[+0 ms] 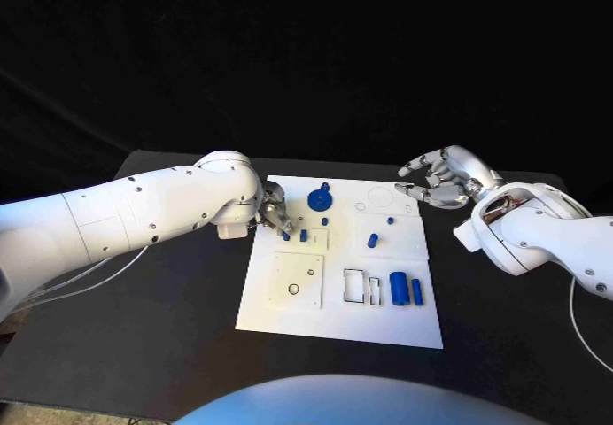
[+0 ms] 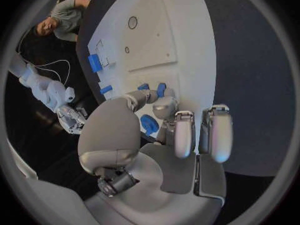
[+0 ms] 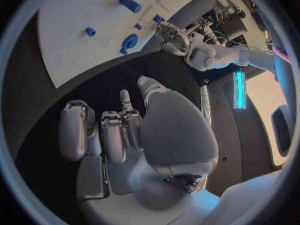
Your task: Assemble the parts on the task board
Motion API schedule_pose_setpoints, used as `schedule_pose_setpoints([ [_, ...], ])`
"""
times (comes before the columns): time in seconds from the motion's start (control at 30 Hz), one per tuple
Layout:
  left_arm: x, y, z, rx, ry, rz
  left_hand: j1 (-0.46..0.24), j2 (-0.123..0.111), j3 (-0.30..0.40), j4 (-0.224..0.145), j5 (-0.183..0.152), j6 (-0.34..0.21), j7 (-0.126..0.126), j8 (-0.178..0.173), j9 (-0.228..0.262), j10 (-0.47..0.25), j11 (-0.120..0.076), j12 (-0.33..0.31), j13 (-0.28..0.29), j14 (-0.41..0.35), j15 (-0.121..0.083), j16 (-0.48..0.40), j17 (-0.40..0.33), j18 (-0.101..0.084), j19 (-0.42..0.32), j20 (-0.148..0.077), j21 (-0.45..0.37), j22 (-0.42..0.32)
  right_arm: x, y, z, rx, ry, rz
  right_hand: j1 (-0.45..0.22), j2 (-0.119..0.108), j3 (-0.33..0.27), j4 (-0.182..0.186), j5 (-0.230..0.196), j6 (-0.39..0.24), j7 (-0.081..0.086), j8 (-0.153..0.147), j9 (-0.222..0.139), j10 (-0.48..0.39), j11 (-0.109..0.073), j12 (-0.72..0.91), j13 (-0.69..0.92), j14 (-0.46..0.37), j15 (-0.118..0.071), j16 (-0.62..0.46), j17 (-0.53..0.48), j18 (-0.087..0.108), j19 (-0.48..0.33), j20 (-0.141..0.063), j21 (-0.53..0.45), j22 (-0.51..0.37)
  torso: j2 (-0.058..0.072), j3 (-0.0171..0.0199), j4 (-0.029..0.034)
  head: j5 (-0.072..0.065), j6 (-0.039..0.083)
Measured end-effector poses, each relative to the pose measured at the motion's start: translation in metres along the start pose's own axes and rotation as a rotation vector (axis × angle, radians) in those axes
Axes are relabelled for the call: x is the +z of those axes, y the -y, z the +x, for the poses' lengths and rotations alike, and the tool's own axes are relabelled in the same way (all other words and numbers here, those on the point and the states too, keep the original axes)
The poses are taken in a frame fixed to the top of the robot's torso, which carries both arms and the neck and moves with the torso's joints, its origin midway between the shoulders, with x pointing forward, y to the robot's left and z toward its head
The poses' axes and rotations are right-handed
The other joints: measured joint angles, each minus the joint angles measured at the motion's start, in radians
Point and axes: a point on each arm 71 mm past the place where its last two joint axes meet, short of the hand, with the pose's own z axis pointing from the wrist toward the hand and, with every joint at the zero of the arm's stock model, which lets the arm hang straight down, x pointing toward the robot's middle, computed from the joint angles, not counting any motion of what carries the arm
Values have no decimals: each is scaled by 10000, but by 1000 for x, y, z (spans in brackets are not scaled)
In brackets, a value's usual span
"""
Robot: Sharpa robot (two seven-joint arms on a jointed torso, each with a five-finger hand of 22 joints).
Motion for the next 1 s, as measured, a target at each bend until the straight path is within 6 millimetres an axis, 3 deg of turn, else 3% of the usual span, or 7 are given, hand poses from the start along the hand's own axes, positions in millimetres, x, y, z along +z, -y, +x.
schedule_pose_setpoints([
  [0.23, 1, 1, 0, 7, -5, -23, -377, -47, 154, -235, -315, 39, -35, 1, 17, 39, -38, 0, -12, 0, -72, 0, 8, -1, 33, -41, 0, 0, 0, 0, 0, 0, -2, 1, -50, 25, 12, -12, 0, 0, 0, 0, 2, 0, 0, 0, 0, 0, 0, 0, 0, 0, 0, 0, 0, 0, -7, 0, 11, -12, -3],
  [0.3, 1, 0, 0, 5, -9, -42, -528, -107, 128, -237, -625, 174, -170, -40, 17, 73, -72, 0, -12, -1, -72, 0, 8, -1, 1, -73, 0, 0, 0, 0, 0, 0, -2, 1, -50, 25, 40, 16, 0, 0, 0, -1, 2, 0, 0, 0, 5, 0, 0, 0, 0, 1, -37, -37, 0, -1, -9, 0, 11, -12, -4],
  [0.4, 1, -1, 0, 0, -19, -88, -689, -163, -179, 13, -829, 545, -497, -91, 58, 90, -89, 0, -12, -1, -72, 0, 7, -1, 2, -73, 0, 0, 0, 0, 0, -1, -2, 3, -50, 25, 40, 16, 0, 0, 0, -1, 2, 0, 0, 0, 8, 0, 0, 0, 0, 0, -37, -37, -43, -1, -11, 0, 11, -11, -5],
  [0.47, 2, -2, 0, -9, -22, -128, -767, -241, -398, 146, -870, 628, -579, -146, 26, 90, -89, 0, -12, -7, -78, 0, 7, -1, 6, -77, 0, 0, 0, 0, 0, -2, -2, 4, -50, 25, 40, 16, 0, 0, 0, -1, 1, 0, 0, 0, 8, 0, 0, 0, 0, 1, -37, -37, -46, -1, -12, 1, 11, -11, -5],
  [0.77, 3, -3, 0, -27, -29, -175, -918, -314, -1127, 658, -1315, 783, -601, -262, -21, 89, -88, -29, -26, -36, -107, 0, 7, -2, 37, -108, 0, -1, 0, 0, 0, -4, -7, 15, -49, 25, 40, 16, 0, 0, 0, -1, 0, 0, 0, 0, 7, 0, 0, -41, 0, 1, -36, -36, -47, -1, -12, 1, 11, -14, 12],
  [1.0, 3, -5, 0, -66, -12, -225, -983, -380, -1410, 889, -1424, 818, -567, -262, -21, 88, -88, -29, -25, -36, -106, 0, 6, -1, 37, -108, 0, 0, 0, 1, 0, -5, -15, 22, -49, 25, 40, 16, 0, 0, 0, -1, -1, 0, 0, 0, 6, 0, 0, -55, 0, 1, -36, -36, -47, 6, -12, -1, 6, -22, 21],
])
